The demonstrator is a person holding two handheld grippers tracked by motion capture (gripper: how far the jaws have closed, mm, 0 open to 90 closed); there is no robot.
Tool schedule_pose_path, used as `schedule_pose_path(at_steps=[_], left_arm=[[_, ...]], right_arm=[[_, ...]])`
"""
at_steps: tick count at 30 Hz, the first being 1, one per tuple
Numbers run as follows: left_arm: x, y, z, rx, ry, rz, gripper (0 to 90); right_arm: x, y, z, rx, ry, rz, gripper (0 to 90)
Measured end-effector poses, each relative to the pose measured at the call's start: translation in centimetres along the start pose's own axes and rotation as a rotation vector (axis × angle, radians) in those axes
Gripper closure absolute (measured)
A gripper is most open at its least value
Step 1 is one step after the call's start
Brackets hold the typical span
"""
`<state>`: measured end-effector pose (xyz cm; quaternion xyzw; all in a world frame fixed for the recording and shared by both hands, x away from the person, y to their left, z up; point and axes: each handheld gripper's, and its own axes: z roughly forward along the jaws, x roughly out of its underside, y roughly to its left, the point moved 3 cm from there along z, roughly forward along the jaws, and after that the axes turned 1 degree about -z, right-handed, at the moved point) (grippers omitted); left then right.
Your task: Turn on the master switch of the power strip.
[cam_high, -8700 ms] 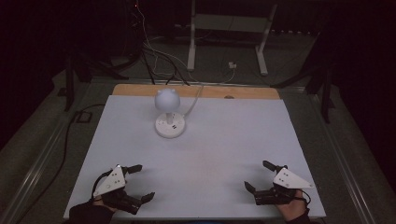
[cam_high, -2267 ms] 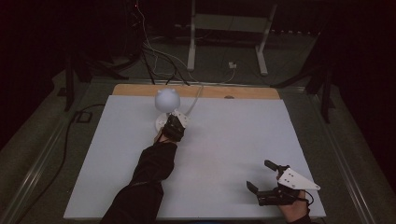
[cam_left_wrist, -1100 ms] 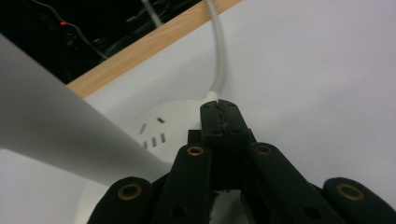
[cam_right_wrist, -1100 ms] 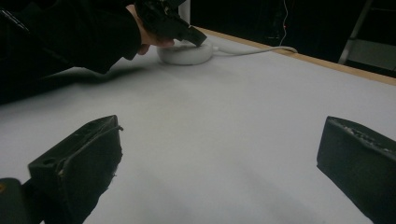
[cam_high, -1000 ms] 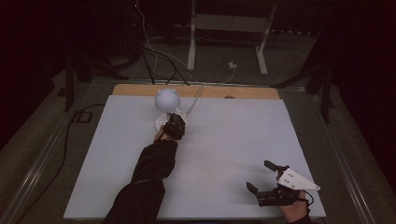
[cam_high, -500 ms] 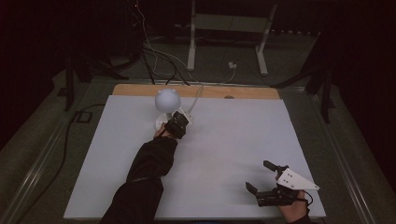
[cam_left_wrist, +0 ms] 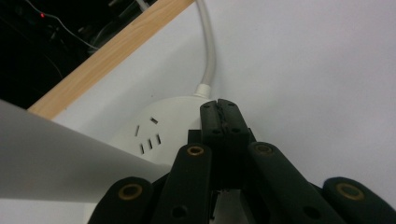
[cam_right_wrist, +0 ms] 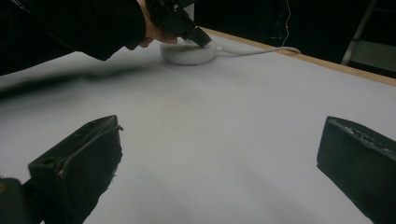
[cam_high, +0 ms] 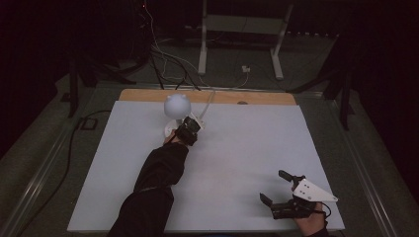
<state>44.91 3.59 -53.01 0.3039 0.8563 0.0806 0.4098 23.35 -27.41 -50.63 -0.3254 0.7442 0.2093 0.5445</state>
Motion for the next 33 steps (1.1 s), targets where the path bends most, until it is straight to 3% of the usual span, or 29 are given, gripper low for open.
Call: schedule_pose_path(at_steps=[5, 11, 15, 19, 20, 24, 25, 27, 28, 30, 33], left_arm=[[-0.3, 0.3, 0.0, 0.02, 0.03, 0.001, 90.0], [-0.8, 0.5, 0.1, 0.051, 0.076, 0.05, 90.0], [-1.0, 0.4, 0.1, 0.049, 0.095, 0.083, 90.0], [-0.6, 0.4, 0.2, 0.028, 0.054, 0.065, 90.0], [-0.5, 0.4, 0.2, 0.03, 0.045, 0.044, 90.0], [-0.7, 0.1, 0.1, 0.004, 0.051, 0.064, 90.0], [-0.8, 0.0, -0.3, 0.028, 0.023, 0.059, 90.0], [-0.9, -0.1, -0.6, 0.024, 0.015, 0.076, 90.0], [-1.5, 0.2, -1.7, 0.032, -0.042, 0.049, 90.0], [-2.1, 0.7, -2.9, 0.053, -0.084, 0.008, 90.0], [-2.8, 1.0, -4.5, 0.104, -0.122, 0.019, 90.0]], right_arm=[[0.0, 0.1, 0.0, 0.0, 0.002, -0.004, 0.0], [-0.1, 0.1, 0.0, 0.001, -0.002, -0.006, 0.0], [-0.1, 0.1, -0.1, 0.0, -0.005, -0.003, 0.0], [-0.1, 0.2, -0.1, 0.001, -0.007, -0.004, 0.0], [-0.1, 0.2, -0.1, 0.001, -0.007, -0.004, 0.0], [-0.1, 0.1, -0.1, 0.005, -0.007, -0.004, 0.0], [-0.2, 0.1, -0.1, 0.006, -0.008, -0.005, 0.0], [-0.2, 0.0, -0.2, 0.01, -0.013, -0.006, 0.0], [-0.1, -0.1, -0.2, 0.011, -0.013, 0.002, 0.0], [-0.1, -0.2, -0.2, 0.011, -0.012, 0.004, 0.0], [-0.2, -0.1, -0.2, 0.011, -0.015, 0.001, 0.0]])
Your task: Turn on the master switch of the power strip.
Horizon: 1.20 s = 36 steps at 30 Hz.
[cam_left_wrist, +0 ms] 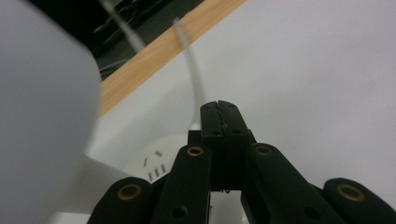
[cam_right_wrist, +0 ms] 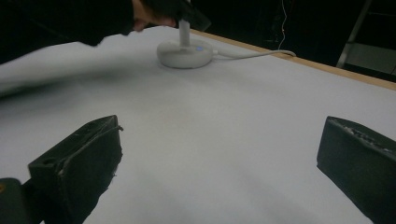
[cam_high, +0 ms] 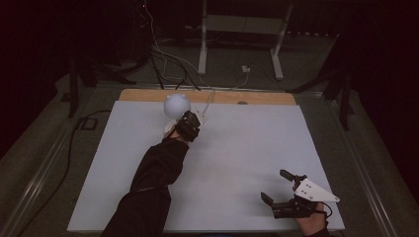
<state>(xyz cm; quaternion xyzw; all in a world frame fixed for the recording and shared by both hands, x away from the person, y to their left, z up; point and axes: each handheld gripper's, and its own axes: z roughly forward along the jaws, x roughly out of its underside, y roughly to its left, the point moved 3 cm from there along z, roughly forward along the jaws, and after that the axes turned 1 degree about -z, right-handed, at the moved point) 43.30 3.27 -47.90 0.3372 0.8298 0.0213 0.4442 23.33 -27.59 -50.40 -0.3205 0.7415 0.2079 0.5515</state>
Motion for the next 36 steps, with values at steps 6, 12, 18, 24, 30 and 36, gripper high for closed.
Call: schedule_pose_path(at_steps=[6, 12, 18, 24, 30, 36], left_arm=[[-0.6, 0.4, -1.9, 0.119, -0.059, -0.085, 90.0], [-1.0, -0.1, -3.3, 0.198, -0.092, -0.118, 70.4], [-1.6, 0.4, -5.2, 0.285, -0.121, -0.193, 48.4], [-1.4, 0.4, -6.8, 0.324, -0.111, -0.175, 22.7], [-0.6, 0.5, -8.1, 0.442, -0.1, -0.183, 5.4], [1.0, 0.4, -9.2, 0.494, -0.076, -0.168, 0.3]], right_arm=[[-0.1, 0.1, 0.0, -0.001, -0.002, -0.005, 0.0], [0.0, 0.0, 0.0, -0.001, -0.003, 0.002, 0.0], [0.0, 0.0, 0.0, 0.002, -0.005, 0.002, 0.0], [0.0, 0.0, 0.0, 0.002, -0.003, 0.005, 0.0], [0.0, -0.1, 0.0, 0.002, -0.006, 0.008, 0.0], [0.0, -0.1, 0.2, 0.004, -0.002, 0.01, 0.0]])
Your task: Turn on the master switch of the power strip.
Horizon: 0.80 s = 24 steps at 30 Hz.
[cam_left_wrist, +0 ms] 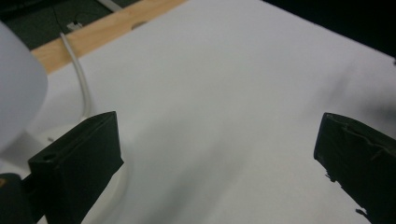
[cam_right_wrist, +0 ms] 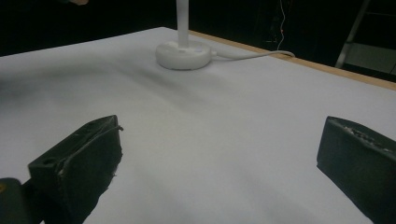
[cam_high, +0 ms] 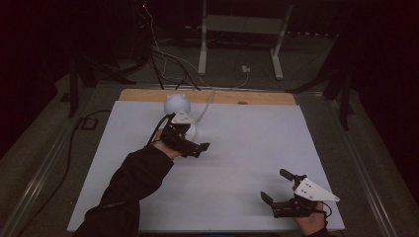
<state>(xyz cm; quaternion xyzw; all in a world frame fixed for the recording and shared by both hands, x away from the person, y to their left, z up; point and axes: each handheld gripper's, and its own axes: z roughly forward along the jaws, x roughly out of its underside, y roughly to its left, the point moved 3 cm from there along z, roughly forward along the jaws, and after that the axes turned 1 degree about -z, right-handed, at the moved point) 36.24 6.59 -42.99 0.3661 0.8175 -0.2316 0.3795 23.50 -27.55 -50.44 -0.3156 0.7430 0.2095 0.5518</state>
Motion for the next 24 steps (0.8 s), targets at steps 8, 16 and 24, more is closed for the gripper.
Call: schedule_pose_path(at_steps=[8, 16, 24], left_arm=[[2.7, 0.3, -1.7, 0.06, -0.018, -0.011, 0.3], [5.8, 0.3, -3.0, 0.107, -0.028, -0.013, 0.3], [8.7, 0.2, -3.7, 0.121, -0.007, 0.005, 0.3]], right_arm=[[0.0, 0.1, 0.0, 0.003, 0.001, -0.002, 0.0], [0.0, 0.1, 0.0, 0.001, 0.006, -0.005, 0.0], [0.1, 0.1, 0.1, 0.003, 0.011, -0.008, 0.0]])
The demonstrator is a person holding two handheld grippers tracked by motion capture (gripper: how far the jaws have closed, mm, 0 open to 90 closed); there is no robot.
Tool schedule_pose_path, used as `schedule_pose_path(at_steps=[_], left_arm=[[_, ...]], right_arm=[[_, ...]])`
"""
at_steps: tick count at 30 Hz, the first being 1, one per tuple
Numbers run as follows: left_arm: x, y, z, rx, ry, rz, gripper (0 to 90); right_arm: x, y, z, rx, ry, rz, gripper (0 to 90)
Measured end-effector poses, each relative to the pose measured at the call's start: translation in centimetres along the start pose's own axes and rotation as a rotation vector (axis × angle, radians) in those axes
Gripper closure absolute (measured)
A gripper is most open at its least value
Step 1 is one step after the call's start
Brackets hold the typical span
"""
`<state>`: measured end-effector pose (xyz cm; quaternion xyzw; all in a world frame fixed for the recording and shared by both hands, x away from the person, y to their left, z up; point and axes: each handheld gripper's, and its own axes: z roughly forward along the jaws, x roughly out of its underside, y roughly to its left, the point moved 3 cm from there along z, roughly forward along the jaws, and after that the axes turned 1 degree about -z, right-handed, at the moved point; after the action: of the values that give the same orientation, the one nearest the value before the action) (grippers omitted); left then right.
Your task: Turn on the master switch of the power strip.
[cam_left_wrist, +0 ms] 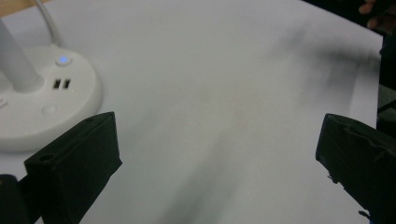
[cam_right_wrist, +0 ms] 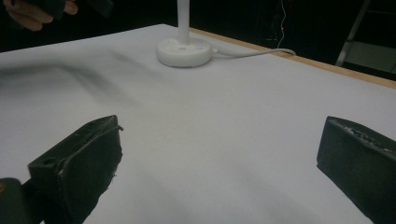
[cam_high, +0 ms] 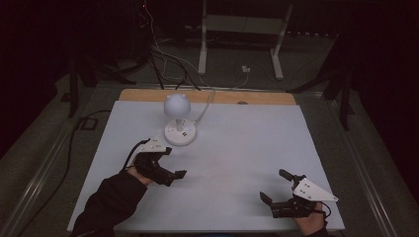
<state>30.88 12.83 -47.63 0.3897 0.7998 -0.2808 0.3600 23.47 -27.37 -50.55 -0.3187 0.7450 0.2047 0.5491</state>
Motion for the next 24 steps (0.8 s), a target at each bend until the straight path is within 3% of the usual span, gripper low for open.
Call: schedule_pose_path(at_steps=[4, 9, 12, 18, 24], left_arm=[[1.6, 0.1, -0.1, -0.005, 0.014, -0.015, 0.3], [4.5, 0.5, -0.2, -0.028, 0.034, -0.063, 0.3], [5.3, 0.6, -0.3, -0.027, 0.036, -0.069, 0.3], [7.1, 0.9, -1.0, -0.079, 0.046, -0.075, 0.3], [8.8, 0.9, -1.9, -0.098, 0.051, -0.084, 0.3]], right_arm=[[0.0, 0.0, 0.0, 0.0, 0.001, -0.002, 0.0], [0.0, 0.0, 0.0, 0.002, 0.003, 0.003, 0.0], [0.1, 0.0, 0.0, 0.001, 0.006, 0.001, 0.0], [0.1, 0.0, 0.1, 0.001, 0.01, 0.002, 0.0], [0.2, 0.0, 0.1, 0.0, 0.01, 0.003, 0.0]])
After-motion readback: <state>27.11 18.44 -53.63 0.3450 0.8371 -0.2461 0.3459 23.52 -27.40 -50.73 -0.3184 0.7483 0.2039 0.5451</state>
